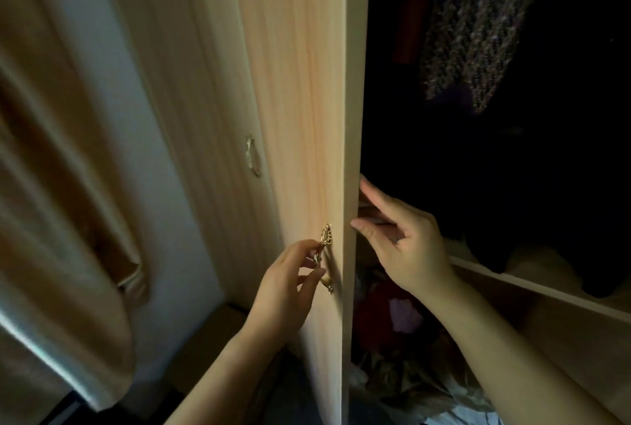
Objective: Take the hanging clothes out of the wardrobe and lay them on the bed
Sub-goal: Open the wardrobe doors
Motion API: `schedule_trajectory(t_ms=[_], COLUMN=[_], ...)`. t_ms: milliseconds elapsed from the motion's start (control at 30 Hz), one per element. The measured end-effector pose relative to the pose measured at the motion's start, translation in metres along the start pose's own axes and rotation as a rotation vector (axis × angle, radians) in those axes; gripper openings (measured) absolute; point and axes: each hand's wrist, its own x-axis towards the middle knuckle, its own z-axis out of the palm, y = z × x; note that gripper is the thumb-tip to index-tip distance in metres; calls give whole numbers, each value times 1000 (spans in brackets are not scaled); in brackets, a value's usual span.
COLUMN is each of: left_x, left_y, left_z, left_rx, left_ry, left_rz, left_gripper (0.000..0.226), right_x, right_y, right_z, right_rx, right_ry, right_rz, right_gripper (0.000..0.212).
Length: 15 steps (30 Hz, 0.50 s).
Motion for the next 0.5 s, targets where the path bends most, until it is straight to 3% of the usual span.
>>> schedule_trajectory(t_ms=[300, 500], left_x=[-50, -83], left_y=[-71, -98], left_z=[-105, -156], left_rx=[-10, -10], left_ry=[42, 102], left_rz=[-31, 7], left_gripper=[35, 41], right_x=[7, 24], right_y=[-77, -88], right_z=[115, 175], right_rx=[25, -16], right_ry=[-62, -178], right_rz=[-40, 58], right_gripper=[55, 60])
